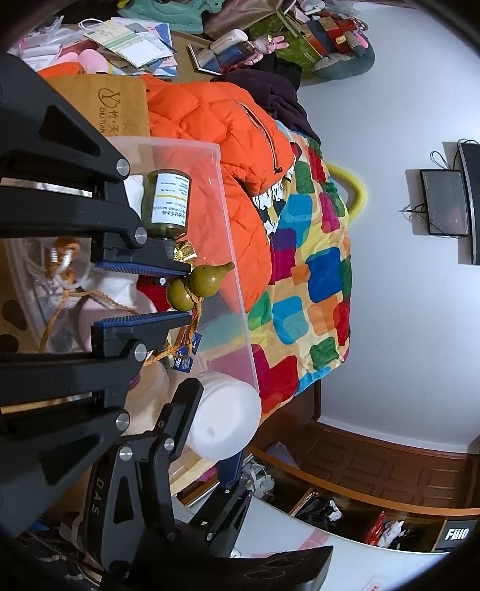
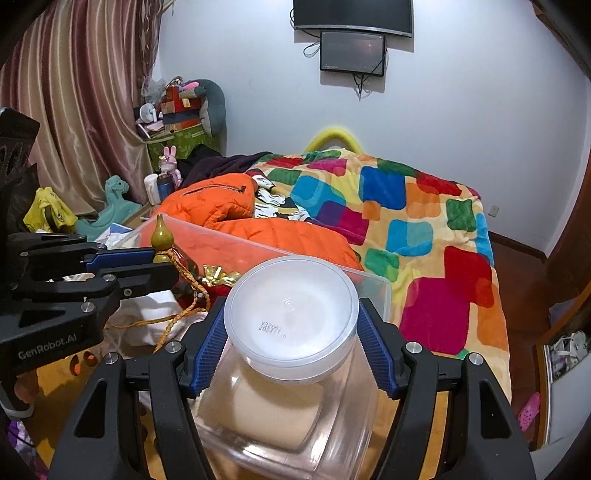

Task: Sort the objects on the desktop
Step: 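Carry the gourd with the left gripper over the bin while the right carries the white container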

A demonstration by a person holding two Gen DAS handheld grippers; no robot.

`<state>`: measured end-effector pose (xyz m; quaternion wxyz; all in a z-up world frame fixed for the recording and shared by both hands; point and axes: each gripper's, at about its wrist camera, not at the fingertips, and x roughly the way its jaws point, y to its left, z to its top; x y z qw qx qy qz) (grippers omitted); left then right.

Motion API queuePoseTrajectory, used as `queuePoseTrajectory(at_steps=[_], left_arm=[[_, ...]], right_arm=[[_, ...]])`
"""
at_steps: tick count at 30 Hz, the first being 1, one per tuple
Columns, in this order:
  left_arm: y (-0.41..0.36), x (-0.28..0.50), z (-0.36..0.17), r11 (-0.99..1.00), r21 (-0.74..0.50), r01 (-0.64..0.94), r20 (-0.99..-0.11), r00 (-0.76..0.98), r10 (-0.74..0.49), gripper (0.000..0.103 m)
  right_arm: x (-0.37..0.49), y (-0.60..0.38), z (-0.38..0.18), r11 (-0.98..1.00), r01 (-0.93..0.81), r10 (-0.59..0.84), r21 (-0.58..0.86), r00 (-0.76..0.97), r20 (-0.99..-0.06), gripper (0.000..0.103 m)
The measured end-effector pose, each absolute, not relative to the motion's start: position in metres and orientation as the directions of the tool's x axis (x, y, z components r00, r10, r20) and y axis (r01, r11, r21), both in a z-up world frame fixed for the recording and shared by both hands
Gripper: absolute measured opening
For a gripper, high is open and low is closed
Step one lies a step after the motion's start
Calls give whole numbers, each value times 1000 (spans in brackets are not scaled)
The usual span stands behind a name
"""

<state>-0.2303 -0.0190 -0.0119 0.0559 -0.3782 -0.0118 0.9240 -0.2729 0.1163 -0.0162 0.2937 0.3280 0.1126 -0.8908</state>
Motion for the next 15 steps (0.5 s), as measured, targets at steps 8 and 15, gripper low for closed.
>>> queuePoseTrajectory(at_steps=[8, 15], left_arm=[[-15, -244, -24, -993, -52, -108, -719, -686, 112, 18], [-15, -250, -34, -992, -58, -115, -735, -668, 120, 18]], right_arm=[[-289, 110, -28, -798, 603, -428, -18, -587, -687, 64], [-295, 103, -39, -782, 622, -422, -17, -551, -720, 64]])
